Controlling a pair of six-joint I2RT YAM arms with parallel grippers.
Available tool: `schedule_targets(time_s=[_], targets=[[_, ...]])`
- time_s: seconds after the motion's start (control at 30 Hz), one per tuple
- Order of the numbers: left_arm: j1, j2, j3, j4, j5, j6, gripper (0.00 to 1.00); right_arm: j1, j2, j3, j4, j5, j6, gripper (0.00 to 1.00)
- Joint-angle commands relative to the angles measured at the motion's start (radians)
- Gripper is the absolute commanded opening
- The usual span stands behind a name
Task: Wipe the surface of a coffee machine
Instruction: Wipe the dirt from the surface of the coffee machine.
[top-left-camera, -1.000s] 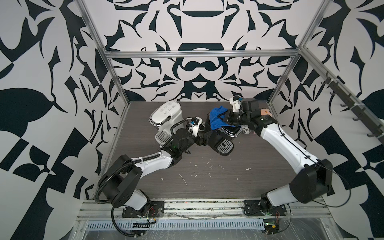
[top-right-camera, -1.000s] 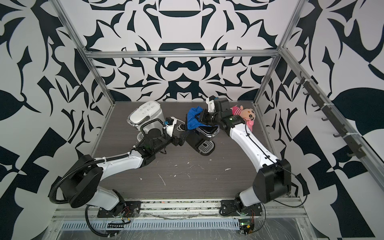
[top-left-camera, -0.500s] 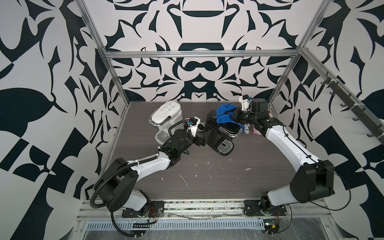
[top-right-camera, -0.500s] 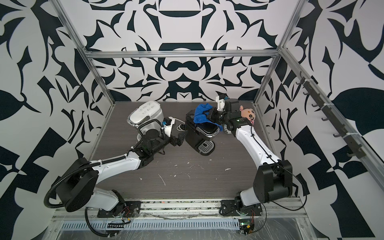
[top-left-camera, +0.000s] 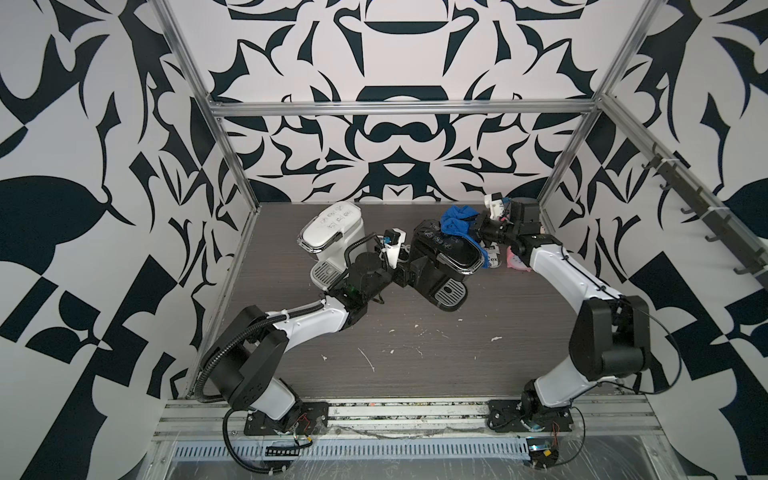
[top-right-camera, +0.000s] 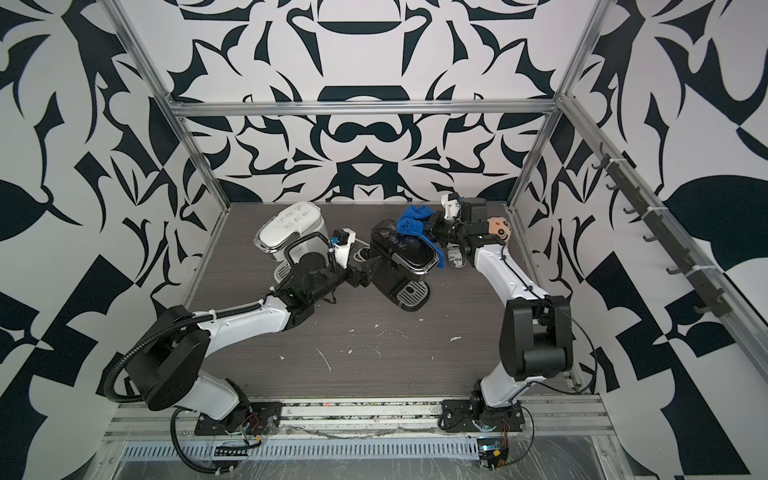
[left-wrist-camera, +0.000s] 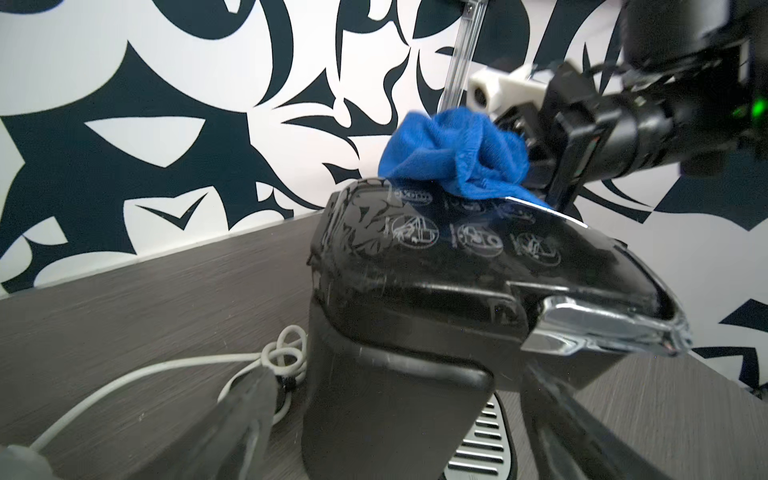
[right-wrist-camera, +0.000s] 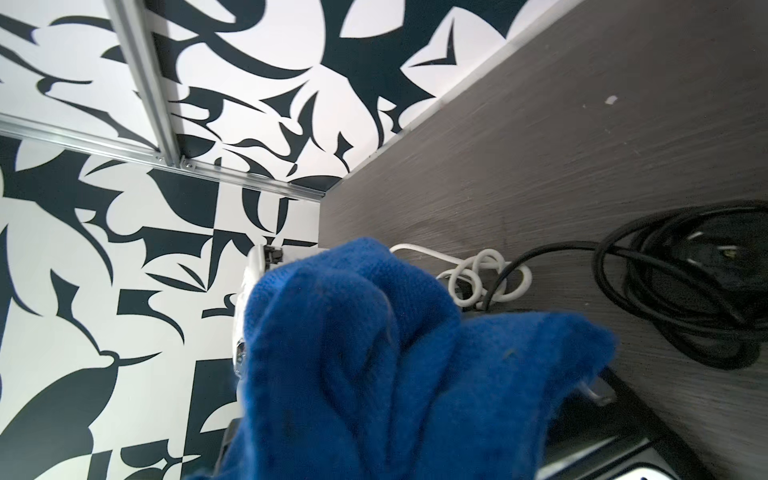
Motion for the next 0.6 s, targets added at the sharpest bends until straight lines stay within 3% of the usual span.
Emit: schedule_targets(time_s=[0.0, 0.27, 0.57], targets=[[0.003, 0.02, 0.047, 0.017, 0.011, -0.021, 0.94, 0.0, 0.07, -0.005, -0.022, -0.086, 0.036, 0.0], [0.003, 0.068, 0.068, 0.042, 0.029, -0.094, 0.93, -0.003, 0.104, -0.138, 0.11, -0.099, 0.098, 0.0], [0.003, 0.108, 0.108, 0.042, 0.056, -0.124, 0.92, -0.001, 0.058, -0.241, 0.133, -0.093, 0.095, 0.0]])
